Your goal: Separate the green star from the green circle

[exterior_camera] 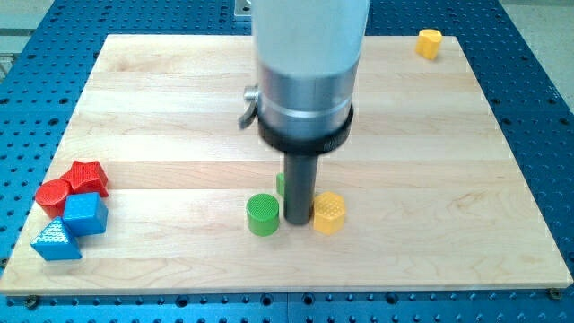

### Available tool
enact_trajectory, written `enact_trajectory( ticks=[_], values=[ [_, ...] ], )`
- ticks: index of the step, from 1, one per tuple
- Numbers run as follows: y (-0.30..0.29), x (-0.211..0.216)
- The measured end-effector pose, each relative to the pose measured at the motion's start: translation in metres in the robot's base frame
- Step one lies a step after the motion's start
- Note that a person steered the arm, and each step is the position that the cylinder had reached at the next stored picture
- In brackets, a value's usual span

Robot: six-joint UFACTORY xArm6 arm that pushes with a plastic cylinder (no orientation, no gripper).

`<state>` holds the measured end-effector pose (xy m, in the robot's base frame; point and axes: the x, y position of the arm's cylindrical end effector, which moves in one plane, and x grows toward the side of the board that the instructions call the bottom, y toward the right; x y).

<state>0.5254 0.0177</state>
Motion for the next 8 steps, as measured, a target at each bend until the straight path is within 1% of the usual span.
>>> enact_trajectory(
  ticks=[1, 2, 3, 4, 5, 7, 8],
  values=[
    [-0.004, -0.030],
    [-0.029, -0.033],
    [-0.049, -0.059],
    [-0.010, -0.093],
    [-0.044, -0.069],
    [0.071, -0.098],
    [0.071, -0.078]
  ],
)
